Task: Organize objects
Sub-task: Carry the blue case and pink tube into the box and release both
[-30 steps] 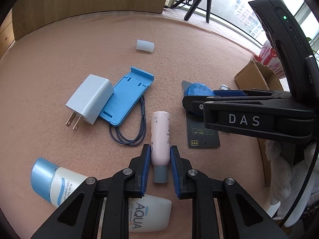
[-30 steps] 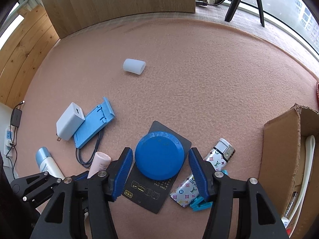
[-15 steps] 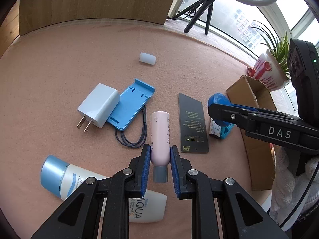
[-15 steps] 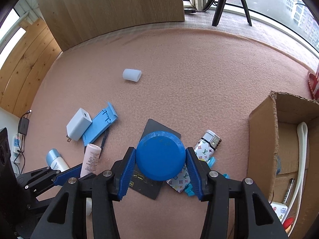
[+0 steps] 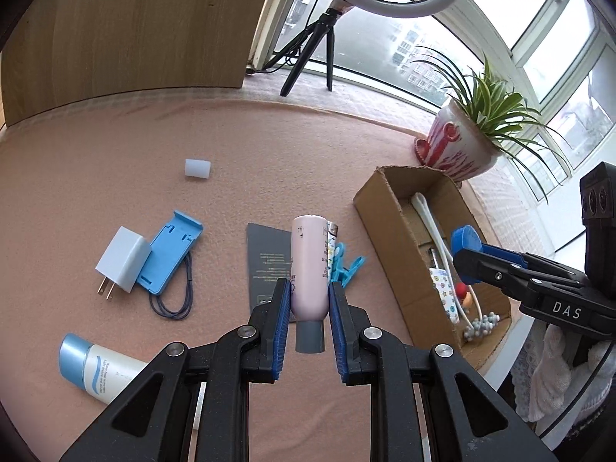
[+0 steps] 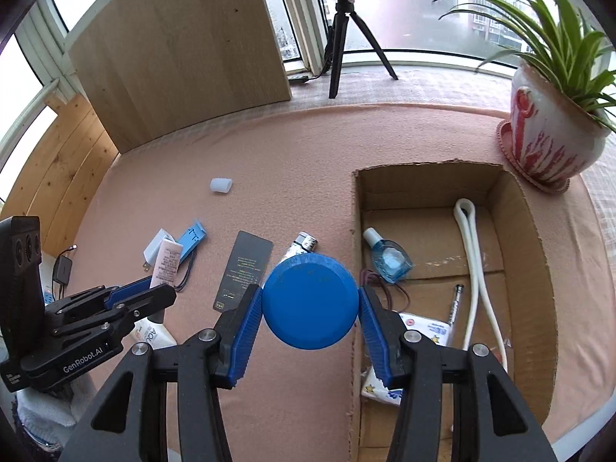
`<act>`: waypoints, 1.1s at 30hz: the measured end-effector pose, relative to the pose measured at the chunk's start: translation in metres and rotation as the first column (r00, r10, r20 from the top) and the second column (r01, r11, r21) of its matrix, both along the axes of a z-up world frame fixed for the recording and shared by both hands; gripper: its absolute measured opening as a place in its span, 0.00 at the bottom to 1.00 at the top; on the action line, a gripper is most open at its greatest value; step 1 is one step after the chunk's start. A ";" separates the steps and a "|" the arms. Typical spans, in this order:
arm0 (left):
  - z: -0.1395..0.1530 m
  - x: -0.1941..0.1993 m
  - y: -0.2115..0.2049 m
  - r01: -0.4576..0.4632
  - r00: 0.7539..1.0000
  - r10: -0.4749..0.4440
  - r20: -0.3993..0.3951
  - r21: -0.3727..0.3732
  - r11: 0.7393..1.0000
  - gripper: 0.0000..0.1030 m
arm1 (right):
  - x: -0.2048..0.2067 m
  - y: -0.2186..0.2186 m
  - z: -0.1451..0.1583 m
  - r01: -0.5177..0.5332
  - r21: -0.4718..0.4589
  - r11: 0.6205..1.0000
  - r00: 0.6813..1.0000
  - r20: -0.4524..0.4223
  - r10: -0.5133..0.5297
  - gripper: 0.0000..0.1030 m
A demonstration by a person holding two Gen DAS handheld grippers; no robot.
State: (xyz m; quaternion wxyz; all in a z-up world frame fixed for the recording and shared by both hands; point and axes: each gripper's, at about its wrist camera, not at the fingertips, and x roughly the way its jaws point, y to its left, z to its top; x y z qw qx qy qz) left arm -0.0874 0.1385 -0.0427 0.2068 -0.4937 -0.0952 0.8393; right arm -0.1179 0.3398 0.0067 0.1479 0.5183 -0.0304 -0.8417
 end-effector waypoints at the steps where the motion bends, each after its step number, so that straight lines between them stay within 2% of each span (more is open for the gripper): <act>1: 0.003 -0.001 0.008 0.014 1.000 -0.014 -0.005 0.004 1.000 0.21 | 0.004 0.008 0.003 0.015 0.001 1.000 1.000 -0.006 -0.015 0.45; 8: 0.017 -0.004 0.069 0.108 0.993 -0.108 -0.038 0.012 0.994 0.21 | 0.031 0.060 0.019 0.109 0.018 0.994 0.993 -0.048 -0.108 0.45; 15: 0.020 -0.009 0.125 0.182 0.982 -0.182 -0.054 0.012 0.983 0.21 | 0.047 0.098 0.015 0.164 0.019 0.986 0.986 -0.043 -0.163 0.45; 27: 0.008 -0.026 0.193 0.217 0.975 -0.218 -0.043 -0.019 0.976 0.21 | 0.046 0.123 0.006 0.166 0.013 0.986 0.986 -0.031 -0.166 0.45; 28: 0.008 -0.028 0.195 0.210 0.977 -0.211 -0.045 -0.016 0.978 0.23 | 0.046 0.124 0.005 0.163 0.015 0.986 0.986 -0.030 -0.163 0.45; 30: 0.007 -0.031 0.195 0.204 0.978 -0.204 -0.031 -0.007 0.979 0.53 | 0.046 0.124 0.006 0.144 0.005 0.990 0.989 -0.044 -0.144 0.45; 31: 0.008 -0.031 0.195 0.202 0.979 -0.202 -0.038 -0.005 0.979 0.57 | 0.046 0.124 0.006 0.138 0.003 0.990 0.989 -0.053 -0.137 0.46; 32: 0.009 -0.030 0.194 0.201 0.978 -0.201 -0.047 -0.011 0.980 0.57 | 0.046 0.123 0.006 0.134 0.011 0.991 0.990 -0.053 -0.134 0.51; 33: 0.009 -0.030 0.194 0.198 0.979 -0.199 -0.049 -0.018 0.980 0.57 | 0.045 0.123 0.006 0.130 0.016 0.991 0.990 -0.052 -0.129 0.61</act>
